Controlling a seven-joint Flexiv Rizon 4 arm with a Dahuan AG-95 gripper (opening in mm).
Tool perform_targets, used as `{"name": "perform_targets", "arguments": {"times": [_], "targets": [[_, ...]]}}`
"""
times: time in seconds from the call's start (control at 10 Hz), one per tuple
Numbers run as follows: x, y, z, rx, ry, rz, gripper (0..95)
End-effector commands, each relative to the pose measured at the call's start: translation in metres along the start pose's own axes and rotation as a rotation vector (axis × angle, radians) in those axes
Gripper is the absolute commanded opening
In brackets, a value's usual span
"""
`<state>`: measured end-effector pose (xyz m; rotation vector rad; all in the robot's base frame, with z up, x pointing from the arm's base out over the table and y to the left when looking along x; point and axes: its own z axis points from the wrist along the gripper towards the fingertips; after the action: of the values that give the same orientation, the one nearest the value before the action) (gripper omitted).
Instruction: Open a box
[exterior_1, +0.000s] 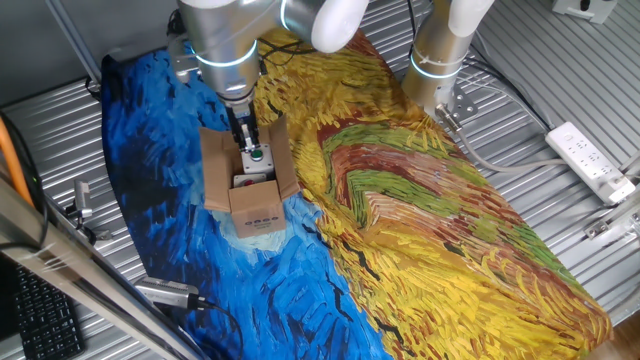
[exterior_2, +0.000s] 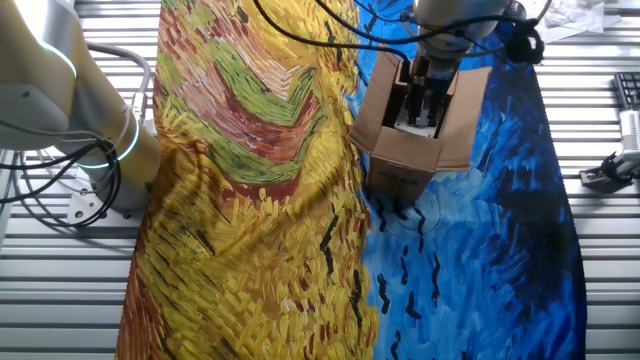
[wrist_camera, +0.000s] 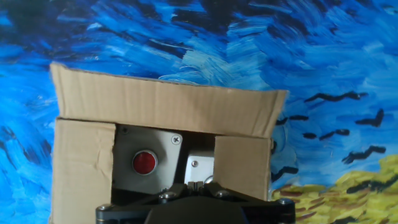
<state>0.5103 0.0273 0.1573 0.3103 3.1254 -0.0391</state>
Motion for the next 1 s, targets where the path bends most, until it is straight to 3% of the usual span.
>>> {"name": "perform_targets", "arguments": {"times": [0.1, 0.3, 0.5, 1.0], "targets": [[0.003, 0.012, 0.008, -0.001, -0.036, 0.049, 0.0], [0.004, 0.020, 0.012, 0.008, -0.044, 0.059, 0.0], [0.010, 0.016, 0.016, 0.007, -0.058, 0.058, 0.0], [0.013, 0.013, 0.020, 0.013, -0.060, 0.054, 0.0]]}}
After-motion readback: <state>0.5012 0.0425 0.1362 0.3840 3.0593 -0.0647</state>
